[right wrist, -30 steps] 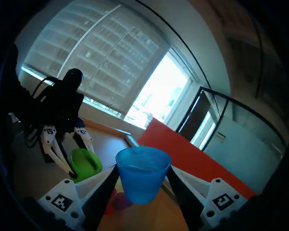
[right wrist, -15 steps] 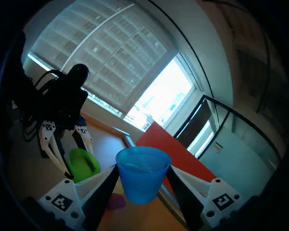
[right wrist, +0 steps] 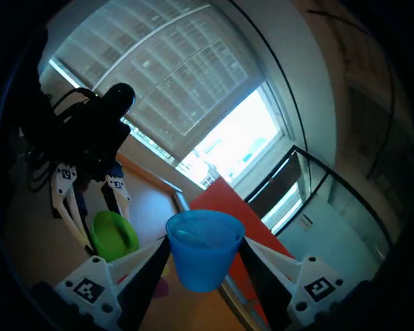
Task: Pour water
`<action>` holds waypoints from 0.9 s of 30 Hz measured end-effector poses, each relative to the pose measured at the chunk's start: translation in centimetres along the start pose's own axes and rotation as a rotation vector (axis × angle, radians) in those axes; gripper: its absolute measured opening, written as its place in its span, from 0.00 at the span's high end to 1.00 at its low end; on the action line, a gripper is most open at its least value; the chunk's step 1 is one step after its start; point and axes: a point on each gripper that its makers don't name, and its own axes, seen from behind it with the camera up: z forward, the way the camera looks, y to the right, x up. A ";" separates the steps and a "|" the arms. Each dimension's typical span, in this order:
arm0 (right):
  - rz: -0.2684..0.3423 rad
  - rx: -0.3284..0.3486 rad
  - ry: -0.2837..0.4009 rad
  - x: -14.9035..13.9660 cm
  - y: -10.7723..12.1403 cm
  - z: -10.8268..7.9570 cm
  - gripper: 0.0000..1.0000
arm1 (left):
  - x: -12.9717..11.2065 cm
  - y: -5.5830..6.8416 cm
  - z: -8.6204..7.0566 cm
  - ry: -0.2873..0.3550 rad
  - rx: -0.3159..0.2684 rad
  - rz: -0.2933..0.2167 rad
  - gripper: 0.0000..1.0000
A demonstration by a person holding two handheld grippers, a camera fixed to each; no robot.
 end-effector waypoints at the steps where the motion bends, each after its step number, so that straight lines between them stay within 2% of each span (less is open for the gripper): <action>1: -0.006 0.000 0.000 0.0 0.0 0.0 0.10 | 0.0 0.1 0.0 0.001 -0.001 -0.001 0.15; 27: -0.204 -0.003 -0.030 0.7 0.2 0.7 0.10 | 0.2 0.7 0.5 0.019 -0.020 -0.005 0.15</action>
